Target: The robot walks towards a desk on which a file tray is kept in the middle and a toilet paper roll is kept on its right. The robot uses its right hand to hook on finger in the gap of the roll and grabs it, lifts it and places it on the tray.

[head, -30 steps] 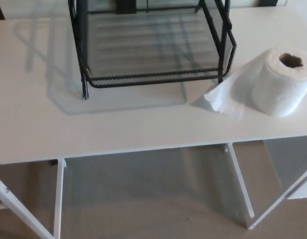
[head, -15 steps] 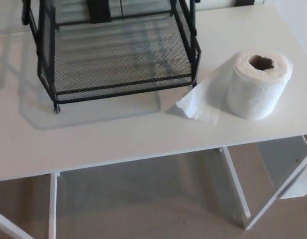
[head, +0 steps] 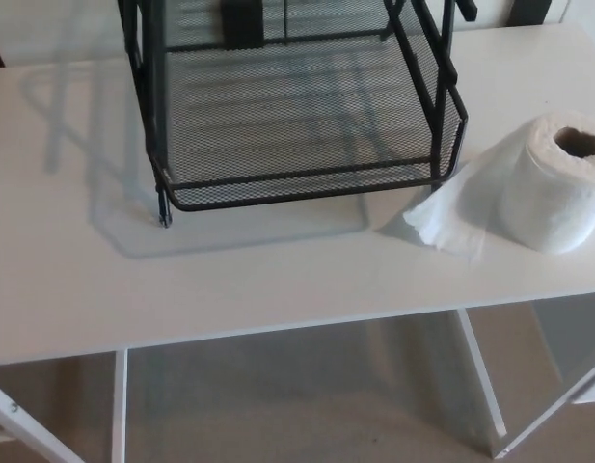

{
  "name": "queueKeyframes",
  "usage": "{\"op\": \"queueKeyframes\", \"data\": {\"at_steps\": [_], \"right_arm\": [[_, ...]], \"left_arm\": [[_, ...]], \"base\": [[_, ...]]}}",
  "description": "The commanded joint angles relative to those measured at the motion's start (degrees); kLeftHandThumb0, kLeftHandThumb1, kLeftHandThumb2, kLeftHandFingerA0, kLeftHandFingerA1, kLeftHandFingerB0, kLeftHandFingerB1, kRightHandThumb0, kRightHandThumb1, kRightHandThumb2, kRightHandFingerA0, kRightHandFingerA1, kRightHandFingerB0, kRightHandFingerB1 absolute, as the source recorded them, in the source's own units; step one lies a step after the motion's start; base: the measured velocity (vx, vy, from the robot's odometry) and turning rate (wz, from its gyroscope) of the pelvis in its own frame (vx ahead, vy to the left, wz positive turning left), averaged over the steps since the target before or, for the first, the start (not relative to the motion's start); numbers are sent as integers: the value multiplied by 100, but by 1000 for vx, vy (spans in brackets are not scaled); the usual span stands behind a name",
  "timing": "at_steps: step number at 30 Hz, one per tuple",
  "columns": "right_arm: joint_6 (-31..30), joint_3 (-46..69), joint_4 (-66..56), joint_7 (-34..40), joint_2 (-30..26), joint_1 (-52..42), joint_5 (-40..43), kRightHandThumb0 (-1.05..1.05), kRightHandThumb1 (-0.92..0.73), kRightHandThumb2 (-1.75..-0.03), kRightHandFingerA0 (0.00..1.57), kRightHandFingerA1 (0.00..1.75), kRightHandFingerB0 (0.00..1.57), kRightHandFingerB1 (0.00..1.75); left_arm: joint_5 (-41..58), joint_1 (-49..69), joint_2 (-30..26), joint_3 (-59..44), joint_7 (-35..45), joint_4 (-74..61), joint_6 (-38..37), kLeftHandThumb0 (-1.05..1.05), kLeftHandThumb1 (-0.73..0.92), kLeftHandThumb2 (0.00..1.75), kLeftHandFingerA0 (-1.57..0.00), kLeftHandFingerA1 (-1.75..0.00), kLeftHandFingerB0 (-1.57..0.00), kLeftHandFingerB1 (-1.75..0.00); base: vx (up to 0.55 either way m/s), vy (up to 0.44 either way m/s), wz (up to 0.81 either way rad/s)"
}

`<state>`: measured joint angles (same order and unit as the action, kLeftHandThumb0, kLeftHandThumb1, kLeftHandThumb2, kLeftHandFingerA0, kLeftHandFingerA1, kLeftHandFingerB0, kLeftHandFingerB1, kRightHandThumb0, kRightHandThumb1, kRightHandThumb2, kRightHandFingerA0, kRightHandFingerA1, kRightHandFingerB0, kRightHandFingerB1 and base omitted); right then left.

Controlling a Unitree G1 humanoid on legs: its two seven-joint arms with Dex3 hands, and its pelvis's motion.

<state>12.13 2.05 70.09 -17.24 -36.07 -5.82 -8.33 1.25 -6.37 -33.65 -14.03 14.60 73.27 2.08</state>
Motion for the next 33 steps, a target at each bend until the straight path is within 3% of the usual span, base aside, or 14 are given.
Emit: {"op": "queueKeyframes", "data": {"at_steps": [1,3,4,11,12,13,18,20,23,25,26,30,31,33], "right_arm": [[-114,-77,36,200,-97,2,-106,-90,-71,-112,0,15,7,22],[-82,-141,10,203,-133,9,-159,-91,-72,-113,0,14,6,21],[-105,-166,9,202,-143,12,-171,-97,-75,-114,1,9,8,16],[-135,-162,-37,175,-157,-15,-109,-103,-77,-115,2,3,10,13],[-54,-267,-27,160,-185,-12,-216,-94,-92,-70,0,15,0,23],[38,300,124,-29,29,-25,411,-92,-68,-103,13,46,8,18],[408,1128,-181,86,207,-348,923,-80,-66,-103,11,50,2,17],[-85,1994,-547,35,426,-403,1696,-83,-58,-93,64,83,5,23],[605,2690,-690,177,739,-259,2175,-68,-68,-60,42,65,0,22],[884,2864,-995,402,820,-253,2140,-70,-56,-96,52,72,0,19],[1066,2877,-1079,578,720,-136,2006,-69,-76,-64,48,58,0,16],[1144,3023,-954,660,338,547,1795,-75,-75,-62,24,41,0,10],[1116,2905,-1283,668,81,750,1579,-96,-65,-100,19,52,0,29],[1243,2856,-1526,688,-69,936,1412,-92,-75,-63,25,61,0,52]], "left_arm": [[45,55,-23,-37,-58,19,-34,-105,55,135,-42,-102,-21,-83],[54,73,-23,-54,-19,39,-63,-105,78,104,-49,-121,-8,-93],[77,78,-20,-78,8,39,-81,-105,54,134,-48,-107,-21,-83],[90,48,-11,-124,-12,65,-36,-105,78,100,-48,-133,-4,-111],[108,50,-17,-140,37,55,-34,-105,81,97,-56,-130,-7,-96],[74,39,-56,-124,-2,59,-50,-105,77,104,-51,-122,-6,-93],[209,58,-15,-260,-45,32,54,-105,55,133,-40,-100,-16,-79],[162,58,-39,-230,26,20,34,-105,54,134,-43,-102,-16,-79],[167,59,-61,-239,29,4,52,-105,82,96,-57,-131,-5,-96],[169,61,-72,-245,24,-3,38,-105,82,96,-57,-131,-7,-99],[159,59,-70,-237,7,-4,25,-105,80,99,-60,-128,-9,-101],[159,74,-57,-249,-25,-5,40,-105,80,95,-47,-126,-13,-105],[153,53,-56,-246,-39,-13,96,-105,77,102,-37,-129,-8,-117],[210,32,-46,-321,-20,16,136,-105,76,102,-34,-128,-5,-114]], "base": [[-40,-92,2],[-6,-46,2],[0,0,0],[0,0,0],[0,0,0],[0,0,0],[0,0,0],[0,0,0],[0,0,0],[0,0,0],[0,0,0],[0,0,0],[0,0,0],[0,0,0]]}}
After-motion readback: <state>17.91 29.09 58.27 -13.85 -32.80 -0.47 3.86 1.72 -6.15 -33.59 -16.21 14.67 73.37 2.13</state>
